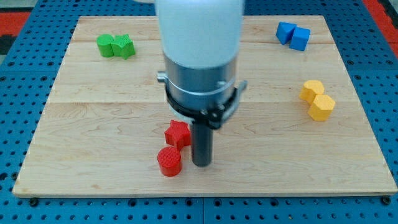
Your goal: Separate the red circle away from the red star
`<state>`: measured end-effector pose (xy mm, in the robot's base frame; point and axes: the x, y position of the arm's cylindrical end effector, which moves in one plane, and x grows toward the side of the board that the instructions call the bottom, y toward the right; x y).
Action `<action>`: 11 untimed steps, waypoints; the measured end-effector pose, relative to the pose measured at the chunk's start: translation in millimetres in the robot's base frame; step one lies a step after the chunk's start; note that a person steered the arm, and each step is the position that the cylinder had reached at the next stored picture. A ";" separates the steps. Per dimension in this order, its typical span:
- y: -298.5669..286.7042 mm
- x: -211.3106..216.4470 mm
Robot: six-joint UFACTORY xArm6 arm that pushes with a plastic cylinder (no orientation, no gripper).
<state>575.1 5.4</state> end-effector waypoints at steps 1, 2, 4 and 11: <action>0.0 1.4; -2.3 3.7; -17.5 3.7; -120.6 -10.4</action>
